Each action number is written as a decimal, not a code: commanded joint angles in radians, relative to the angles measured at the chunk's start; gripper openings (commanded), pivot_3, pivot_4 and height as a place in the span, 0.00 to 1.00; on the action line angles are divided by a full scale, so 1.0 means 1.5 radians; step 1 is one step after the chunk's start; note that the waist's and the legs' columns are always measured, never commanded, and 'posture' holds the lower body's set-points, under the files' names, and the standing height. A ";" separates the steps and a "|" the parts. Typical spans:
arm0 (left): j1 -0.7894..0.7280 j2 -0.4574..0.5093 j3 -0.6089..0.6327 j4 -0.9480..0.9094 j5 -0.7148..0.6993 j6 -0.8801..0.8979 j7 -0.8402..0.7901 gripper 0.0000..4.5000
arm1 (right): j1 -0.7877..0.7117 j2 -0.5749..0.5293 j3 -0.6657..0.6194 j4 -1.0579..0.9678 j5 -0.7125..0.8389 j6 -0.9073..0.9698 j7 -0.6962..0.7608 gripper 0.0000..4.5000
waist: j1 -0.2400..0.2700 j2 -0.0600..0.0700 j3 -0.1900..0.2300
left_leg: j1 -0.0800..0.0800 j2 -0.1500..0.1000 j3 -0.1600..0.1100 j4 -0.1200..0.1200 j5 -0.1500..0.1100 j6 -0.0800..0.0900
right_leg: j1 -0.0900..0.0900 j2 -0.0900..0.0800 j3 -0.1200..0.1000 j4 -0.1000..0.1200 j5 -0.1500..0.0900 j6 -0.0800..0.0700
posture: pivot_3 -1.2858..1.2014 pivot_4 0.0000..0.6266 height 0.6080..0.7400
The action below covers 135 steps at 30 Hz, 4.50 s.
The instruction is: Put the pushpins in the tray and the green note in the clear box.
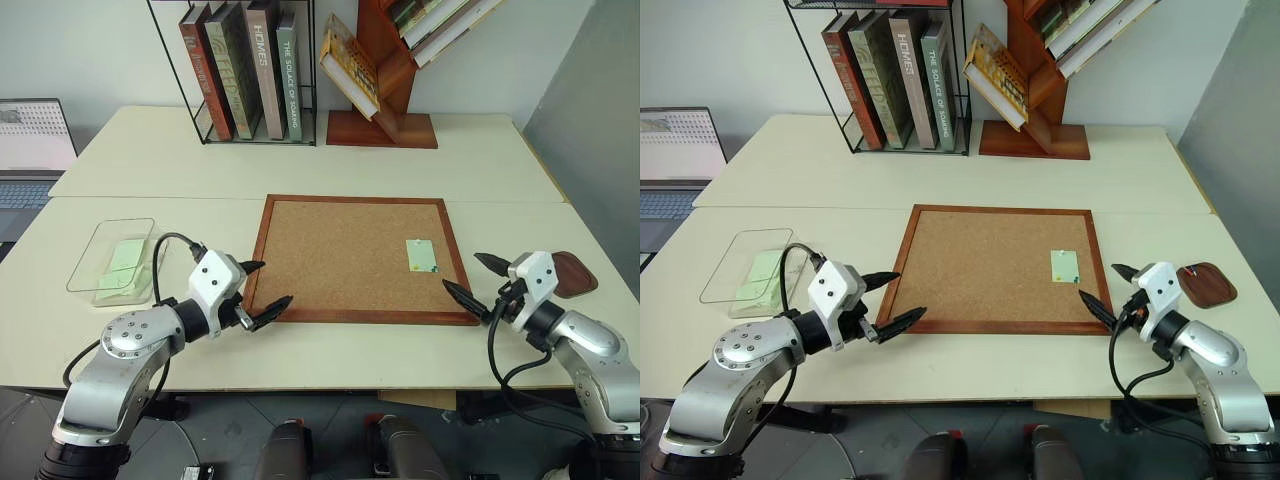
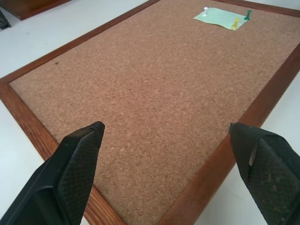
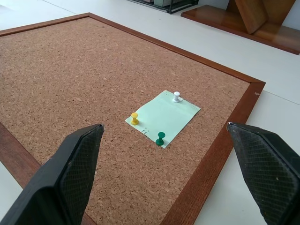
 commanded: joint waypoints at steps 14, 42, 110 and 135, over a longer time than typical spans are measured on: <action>-0.015 0.007 -0.007 -0.003 0.006 -0.044 -0.028 1.00 | -0.026 0.004 -0.010 -0.025 0.005 -0.003 0.006 1.00 | 0.000 0.000 0.000 | 0.000 0.000 0.000 0.000 0.000 0.000 | 0.000 0.000 0.000 0.000 0.000 0.000 | 0.52 0.24 1.00; -0.270 -0.166 -0.244 0.259 0.119 -0.123 -0.068 0.28 | -0.051 0.023 0.031 -0.057 -0.020 0.024 -0.016 1.00 | 0.000 0.000 0.000 | 0.000 -0.001 -0.001 0.000 0.000 0.000 | 0.000 0.006 0.002 0.001 0.003 0.004 | 0.52 0.24 1.00; -0.305 -0.253 -0.286 0.472 0.229 -0.223 -0.076 0.00 | -0.390 0.126 0.106 0.375 -0.158 -0.041 -0.023 0.00 | -0.007 0.000 0.000 | 0.001 0.000 -0.001 0.001 0.000 0.000 | -0.001 0.008 0.003 0.006 0.004 0.002 | 0.52 0.24 1.00; -0.310 -0.267 -0.293 0.494 0.238 -0.248 -0.076 0.00 | -0.150 -0.057 -0.158 0.164 -0.141 0.090 -0.152 0.00 | -0.001 0.001 -0.001 | 0.001 0.000 0.000 0.001 0.000 0.000 | 0.000 0.007 0.003 0.005 0.004 0.002 | 0.52 0.24 1.00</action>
